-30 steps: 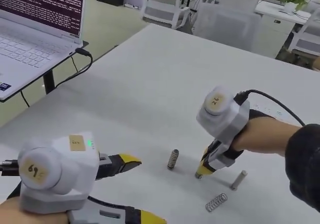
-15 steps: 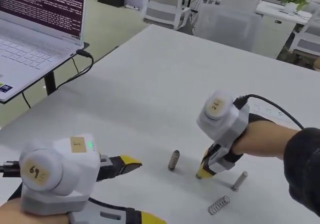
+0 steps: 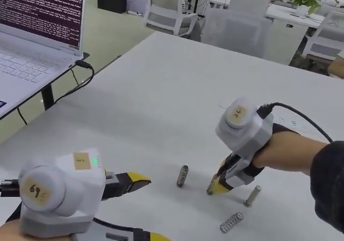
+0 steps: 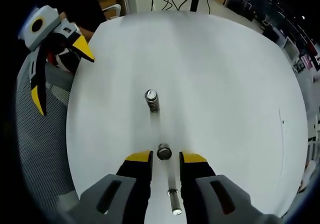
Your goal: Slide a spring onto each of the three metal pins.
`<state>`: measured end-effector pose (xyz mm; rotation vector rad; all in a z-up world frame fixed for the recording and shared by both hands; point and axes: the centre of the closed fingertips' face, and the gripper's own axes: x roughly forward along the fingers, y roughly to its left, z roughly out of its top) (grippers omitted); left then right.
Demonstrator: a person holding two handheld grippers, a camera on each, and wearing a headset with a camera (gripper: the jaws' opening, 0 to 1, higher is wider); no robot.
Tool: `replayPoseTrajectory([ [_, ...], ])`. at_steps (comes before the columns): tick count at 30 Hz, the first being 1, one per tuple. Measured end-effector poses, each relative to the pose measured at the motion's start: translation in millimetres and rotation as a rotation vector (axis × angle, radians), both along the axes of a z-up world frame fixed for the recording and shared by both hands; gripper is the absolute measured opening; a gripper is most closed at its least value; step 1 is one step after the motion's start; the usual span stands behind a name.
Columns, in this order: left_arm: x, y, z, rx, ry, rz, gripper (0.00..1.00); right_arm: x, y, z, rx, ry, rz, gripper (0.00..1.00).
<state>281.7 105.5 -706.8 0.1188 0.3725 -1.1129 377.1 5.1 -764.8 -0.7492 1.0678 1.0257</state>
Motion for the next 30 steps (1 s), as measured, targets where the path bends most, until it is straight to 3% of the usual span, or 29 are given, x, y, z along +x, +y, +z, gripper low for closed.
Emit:
replayPoseTrajectory([
  [13, -3.8, -4.1, 2.6, 0.014, -0.009, -0.015, 0.63, -9.8, -7.3, 35.3, 0.081, -0.086, -0.06, 0.2],
  [18, -4.4, -6.3, 2.4, 0.016, -0.009, -0.022, 0.63, -20.2, -13.3, 42.0, 0.09, -0.1, -0.064, 0.2],
  [24, -4.4, -7.5, 2.7, 0.018, -0.012, -0.028, 0.63, -39.2, -17.5, 41.0, 0.092, -0.099, -0.046, 0.2],
  [30, -5.3, -8.5, 3.2, 0.016, -0.011, -0.035, 0.62, -58.2, -24.1, 26.5, 0.059, -0.068, -0.002, 0.2],
])
